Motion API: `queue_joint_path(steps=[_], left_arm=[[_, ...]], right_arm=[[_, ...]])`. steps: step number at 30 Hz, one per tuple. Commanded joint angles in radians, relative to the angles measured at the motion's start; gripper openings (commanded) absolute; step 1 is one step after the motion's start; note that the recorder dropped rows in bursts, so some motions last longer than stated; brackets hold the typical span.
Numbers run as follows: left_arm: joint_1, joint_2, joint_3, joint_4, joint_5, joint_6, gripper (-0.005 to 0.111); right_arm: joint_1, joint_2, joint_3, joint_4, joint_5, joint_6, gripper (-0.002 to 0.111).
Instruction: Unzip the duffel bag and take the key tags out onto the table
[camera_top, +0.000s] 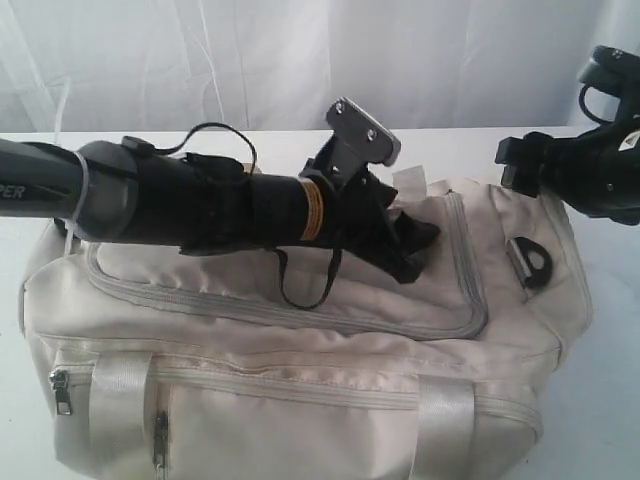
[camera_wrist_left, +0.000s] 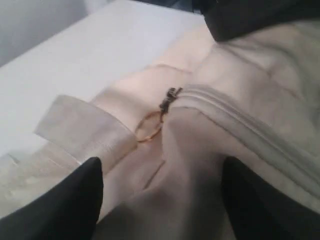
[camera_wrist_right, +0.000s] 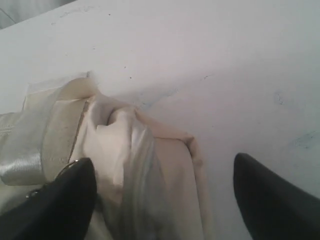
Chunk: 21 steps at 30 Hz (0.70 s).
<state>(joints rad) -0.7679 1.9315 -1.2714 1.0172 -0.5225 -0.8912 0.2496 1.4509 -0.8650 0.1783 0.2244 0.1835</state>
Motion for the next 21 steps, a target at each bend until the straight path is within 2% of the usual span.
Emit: queue_joint_path(steps=[1, 4, 6, 8, 10, 15, 21], left_arm=[[-0.034, 0.013, -0.007, 0.201, 0.000, -0.144, 0.070], [-0.048, 0.013, -0.007, 0.354, -0.021, -0.271, 0.070], [-0.059, 0.013, -0.007, 0.513, -0.058, -0.378, 0.070], [-0.059, 0.013, -0.007, 0.655, -0.148, -0.475, 0.070], [-0.059, 0.013, -0.007, 0.678, -0.205, -0.477, 0.070], [-0.057, 0.011, -0.039, 0.636, -0.188, -0.428, 0.070], [-0.057, 0.011, -0.150, 0.636, -0.178, -0.428, 0.070]], right_arm=[[-0.010, 0.016, -0.009, 0.002, 0.022, 0.003, 0.069], [-0.010, 0.048, -0.010, 0.006, 0.056, 0.003, 0.069], [-0.010, 0.060, -0.010, 0.008, 0.061, 0.001, 0.069], [-0.010, 0.060, -0.010, 0.008, 0.061, 0.001, 0.069], [-0.006, 0.060, -0.010, 0.011, 0.066, -0.004, 0.069], [0.042, 0.060, -0.010, 0.013, 0.066, -0.073, 0.069], [0.052, 0.060, -0.010, 0.013, 0.058, -0.078, 0.069]])
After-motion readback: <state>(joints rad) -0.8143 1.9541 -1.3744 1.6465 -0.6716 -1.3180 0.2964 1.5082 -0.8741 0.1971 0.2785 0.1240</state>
